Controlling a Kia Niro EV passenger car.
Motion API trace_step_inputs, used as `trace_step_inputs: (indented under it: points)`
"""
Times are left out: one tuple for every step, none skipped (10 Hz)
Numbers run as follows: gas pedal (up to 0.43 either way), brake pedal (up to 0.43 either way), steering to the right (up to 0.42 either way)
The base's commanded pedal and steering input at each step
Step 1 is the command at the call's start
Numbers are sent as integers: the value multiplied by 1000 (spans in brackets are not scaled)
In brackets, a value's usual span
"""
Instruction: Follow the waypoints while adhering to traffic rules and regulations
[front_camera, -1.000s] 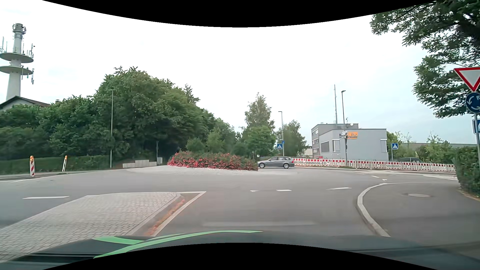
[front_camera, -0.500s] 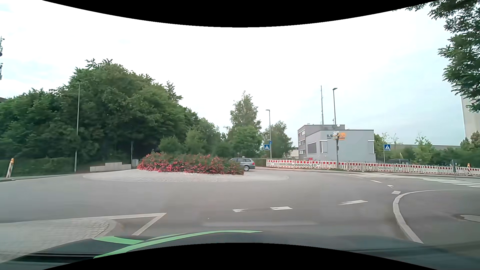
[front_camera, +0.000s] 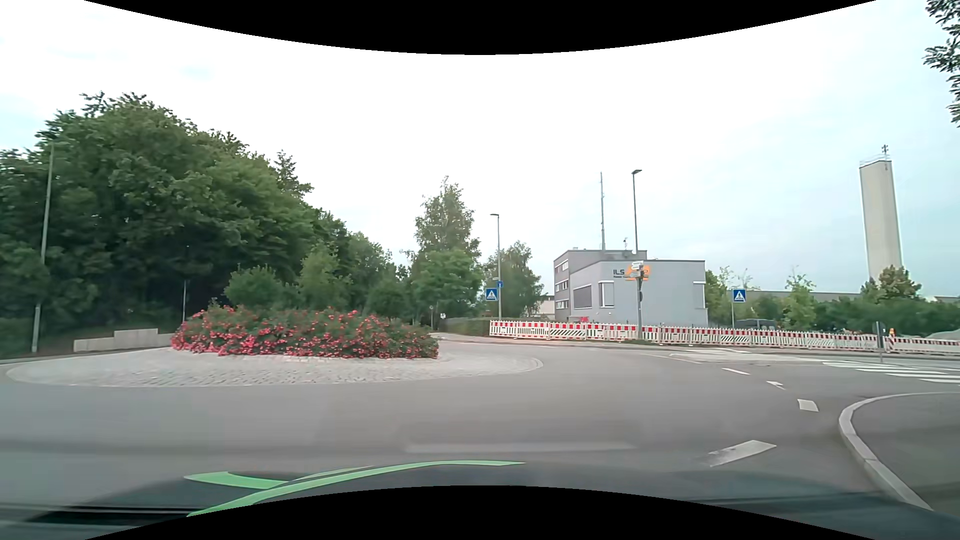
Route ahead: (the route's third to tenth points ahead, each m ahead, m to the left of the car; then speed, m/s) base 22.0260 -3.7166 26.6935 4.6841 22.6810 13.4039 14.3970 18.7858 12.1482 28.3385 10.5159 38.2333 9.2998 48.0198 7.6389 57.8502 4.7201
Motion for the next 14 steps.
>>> trace_step_inputs:
  points:
    - [20, 0, 225]
    - [28, 0, 228]
    - [39, 0, 231]
    - [39, 0, 233]
    - [47, 0, 236]
    - [47, 0, 238]
    - [59, 0, 237]
    - [59, 0, 236]
    - [59, 0, 234]
    - [59, 0, 228]
    - [59, 0, 220]
    - [59, 0, 207]
    - [59, 0, 189]
    - [39, 0, 163]
